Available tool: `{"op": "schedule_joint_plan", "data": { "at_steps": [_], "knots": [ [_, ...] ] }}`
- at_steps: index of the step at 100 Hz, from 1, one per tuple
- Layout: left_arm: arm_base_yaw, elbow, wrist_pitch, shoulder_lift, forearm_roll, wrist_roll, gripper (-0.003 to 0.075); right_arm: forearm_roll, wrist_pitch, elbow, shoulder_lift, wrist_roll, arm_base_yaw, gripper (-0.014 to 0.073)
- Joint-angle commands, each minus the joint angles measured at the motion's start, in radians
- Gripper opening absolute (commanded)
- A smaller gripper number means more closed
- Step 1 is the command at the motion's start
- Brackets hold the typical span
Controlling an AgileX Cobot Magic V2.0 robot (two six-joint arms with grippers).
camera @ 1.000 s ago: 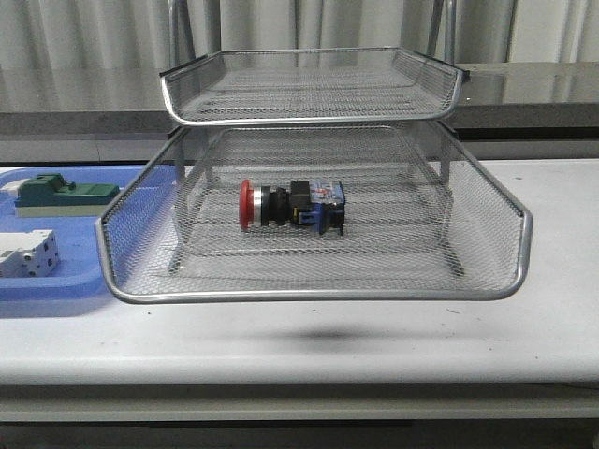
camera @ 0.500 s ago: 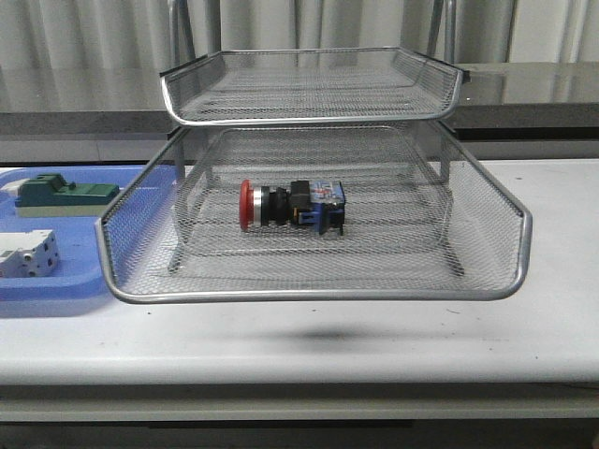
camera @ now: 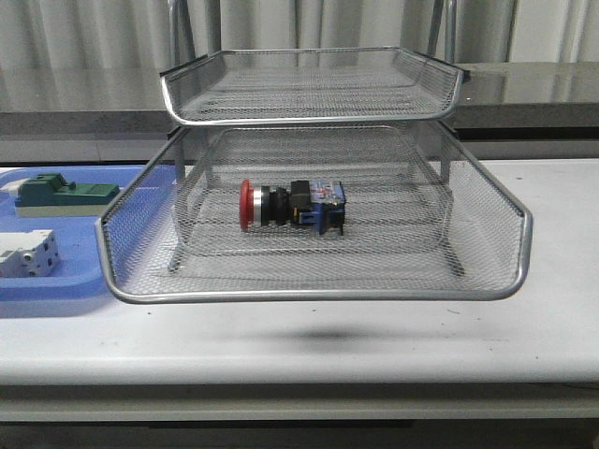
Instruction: Place button on rack with both arms
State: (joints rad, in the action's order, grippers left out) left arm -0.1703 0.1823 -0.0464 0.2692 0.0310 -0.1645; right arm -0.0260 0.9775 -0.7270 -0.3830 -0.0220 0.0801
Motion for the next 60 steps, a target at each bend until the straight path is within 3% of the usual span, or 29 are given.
{"op": "schedule_joint_plan", "data": {
  "at_steps": [1, 25, 45, 60],
  "knots": [
    [0.003, 0.027, 0.082, 0.005, 0.007, 0.008, -0.002, -0.045, -0.117, -0.03, -0.021, 0.011, -0.006, -0.0069],
    [0.003, 0.027, 0.082, 0.005, 0.007, 0.008, -0.002, -0.169, -0.193, -0.03, -0.177, 0.249, -0.004, -0.0069],
    [0.003, 0.027, 0.082, 0.005, 0.007, 0.008, -0.002, -0.426, -0.182, -0.031, -0.392, 0.475, -0.003, -0.0069],
    [0.003, 0.027, 0.082, 0.005, 0.007, 0.008, -0.002, -0.642, -0.163, -0.031, -0.528, 0.731, 0.001, -0.0069]
  ]
}}
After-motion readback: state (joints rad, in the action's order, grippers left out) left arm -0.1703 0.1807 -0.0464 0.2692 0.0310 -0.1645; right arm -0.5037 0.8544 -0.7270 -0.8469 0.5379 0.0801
